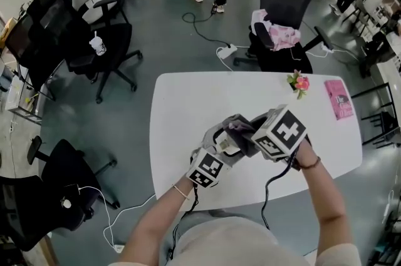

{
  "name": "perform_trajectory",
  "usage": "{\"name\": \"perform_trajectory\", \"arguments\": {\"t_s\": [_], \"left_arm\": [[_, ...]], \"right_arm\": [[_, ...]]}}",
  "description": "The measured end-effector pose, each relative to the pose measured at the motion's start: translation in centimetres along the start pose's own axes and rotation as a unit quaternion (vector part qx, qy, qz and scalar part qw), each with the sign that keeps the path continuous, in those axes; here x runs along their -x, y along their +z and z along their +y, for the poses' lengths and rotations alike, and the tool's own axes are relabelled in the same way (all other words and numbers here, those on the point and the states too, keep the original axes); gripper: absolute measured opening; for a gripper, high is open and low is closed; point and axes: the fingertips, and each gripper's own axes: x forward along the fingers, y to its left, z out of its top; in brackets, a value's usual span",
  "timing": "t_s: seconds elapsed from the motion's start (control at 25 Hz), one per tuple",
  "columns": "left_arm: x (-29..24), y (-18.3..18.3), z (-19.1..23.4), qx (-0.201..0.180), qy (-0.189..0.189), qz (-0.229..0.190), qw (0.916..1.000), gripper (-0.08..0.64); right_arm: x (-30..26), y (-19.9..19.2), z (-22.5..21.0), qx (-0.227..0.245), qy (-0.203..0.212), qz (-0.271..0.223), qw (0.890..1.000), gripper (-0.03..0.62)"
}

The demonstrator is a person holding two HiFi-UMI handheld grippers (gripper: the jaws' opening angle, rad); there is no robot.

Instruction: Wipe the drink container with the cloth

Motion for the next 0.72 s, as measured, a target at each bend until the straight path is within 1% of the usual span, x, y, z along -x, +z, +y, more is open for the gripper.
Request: {"name": "perform_trajectory", "arguments": {"t_s": [0.44,0.56,0.72], "left_arm": [[0.1,-0.2,0.2,-0.001,-0.002,0.0,1.0,0.396],[0.1,-0.2,0.1,-0.001,-0.002,0.0,1.0,0.396],[0.1,-0.1,0.1,-0.002,-0.001,0.0,1.0,0.396]], "right_arm": [[-0.3,-0.4,-1.8,-0.066,0.025,-0.015,0.997,0.072],[-0.1,-0.7,-2.2,-0.072,0.02,-0.017,0.997,0.072],[0.4,-1.1,-3.2,-0.075,0.002,-0.018,0.997,0.072]]}}
